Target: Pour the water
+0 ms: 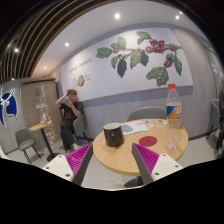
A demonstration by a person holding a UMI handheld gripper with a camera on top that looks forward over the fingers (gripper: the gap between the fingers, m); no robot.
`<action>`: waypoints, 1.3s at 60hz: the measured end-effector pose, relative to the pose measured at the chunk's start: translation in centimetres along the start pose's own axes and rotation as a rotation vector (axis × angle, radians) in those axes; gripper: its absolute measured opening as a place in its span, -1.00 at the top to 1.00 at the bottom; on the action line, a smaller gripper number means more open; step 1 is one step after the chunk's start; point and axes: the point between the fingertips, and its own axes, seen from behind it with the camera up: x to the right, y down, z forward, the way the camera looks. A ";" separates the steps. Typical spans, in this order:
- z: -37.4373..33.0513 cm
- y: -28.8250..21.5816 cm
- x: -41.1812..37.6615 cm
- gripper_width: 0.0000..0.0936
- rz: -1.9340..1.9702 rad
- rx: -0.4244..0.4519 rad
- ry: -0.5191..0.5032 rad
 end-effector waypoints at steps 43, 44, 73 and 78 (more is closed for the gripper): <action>6.0 -5.5 23.3 -0.79 -0.112 0.064 0.377; 6.5 -5.6 23.9 -0.79 -0.118 0.066 0.384; 12.8 -8.0 26.4 0.31 -0.176 0.183 0.426; 13.0 -8.1 26.3 0.31 -0.252 0.167 0.446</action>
